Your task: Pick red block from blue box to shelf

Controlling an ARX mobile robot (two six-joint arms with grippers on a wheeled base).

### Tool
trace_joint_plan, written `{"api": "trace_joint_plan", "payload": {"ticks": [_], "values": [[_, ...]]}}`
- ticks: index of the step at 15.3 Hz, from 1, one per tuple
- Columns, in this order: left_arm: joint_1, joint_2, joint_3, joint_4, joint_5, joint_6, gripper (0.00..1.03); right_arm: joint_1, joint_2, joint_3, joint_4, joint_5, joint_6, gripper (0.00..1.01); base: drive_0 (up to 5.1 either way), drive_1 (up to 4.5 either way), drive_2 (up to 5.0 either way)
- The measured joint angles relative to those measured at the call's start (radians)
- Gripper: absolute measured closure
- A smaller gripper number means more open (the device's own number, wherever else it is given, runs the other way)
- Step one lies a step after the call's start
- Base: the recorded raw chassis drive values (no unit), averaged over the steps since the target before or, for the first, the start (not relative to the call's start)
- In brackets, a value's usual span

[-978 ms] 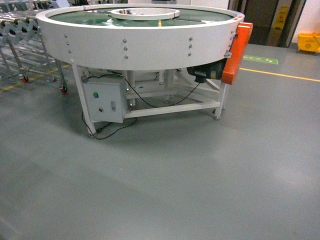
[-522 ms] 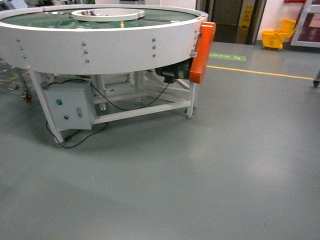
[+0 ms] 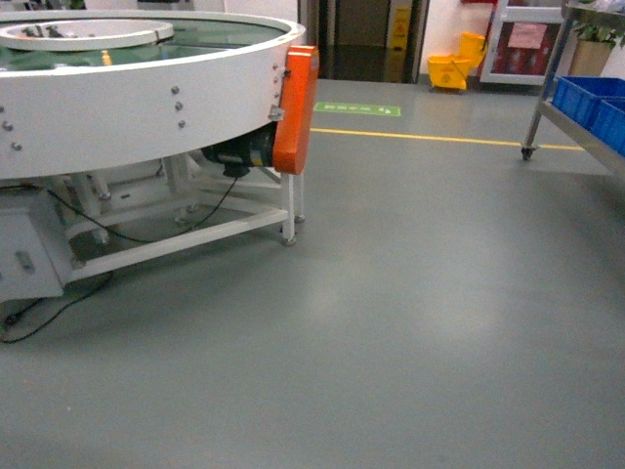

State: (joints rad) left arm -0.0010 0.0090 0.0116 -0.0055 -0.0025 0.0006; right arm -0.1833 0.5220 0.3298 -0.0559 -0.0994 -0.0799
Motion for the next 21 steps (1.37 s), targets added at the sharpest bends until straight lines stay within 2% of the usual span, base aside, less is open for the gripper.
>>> {"api": "trace_joint_plan", "payload": {"ticks": [21], "values": [[0.0,0.0,0.0,0.0,0.001,0.0,0.05,0.0,0.0,0.0,-0.003,0.001,0.0,0.73,1.2,0.65,-6.6]]}}
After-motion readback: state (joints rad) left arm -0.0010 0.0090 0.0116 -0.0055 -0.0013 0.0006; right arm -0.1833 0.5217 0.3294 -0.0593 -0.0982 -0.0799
